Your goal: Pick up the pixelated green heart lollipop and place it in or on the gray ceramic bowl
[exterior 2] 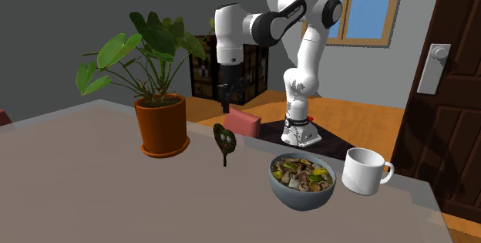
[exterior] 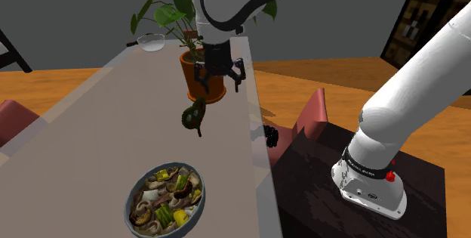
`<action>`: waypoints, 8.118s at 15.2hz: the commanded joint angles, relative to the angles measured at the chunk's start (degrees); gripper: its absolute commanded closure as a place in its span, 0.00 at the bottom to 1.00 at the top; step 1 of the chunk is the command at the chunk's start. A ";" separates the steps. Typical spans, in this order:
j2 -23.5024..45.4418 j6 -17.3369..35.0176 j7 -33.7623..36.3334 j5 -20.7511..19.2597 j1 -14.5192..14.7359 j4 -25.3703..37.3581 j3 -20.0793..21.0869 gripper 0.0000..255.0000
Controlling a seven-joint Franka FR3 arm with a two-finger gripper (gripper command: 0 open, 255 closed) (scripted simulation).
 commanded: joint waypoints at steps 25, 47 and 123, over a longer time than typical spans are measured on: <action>19.30 10.64 23.14 -8.87 -1.76 7.42 4.24 1.00; 14.86 -1.33 21.67 -6.24 -2.31 15.71 3.93 1.00; 15.83 -9.09 49.81 -7.10 10.32 25.83 18.68 0.00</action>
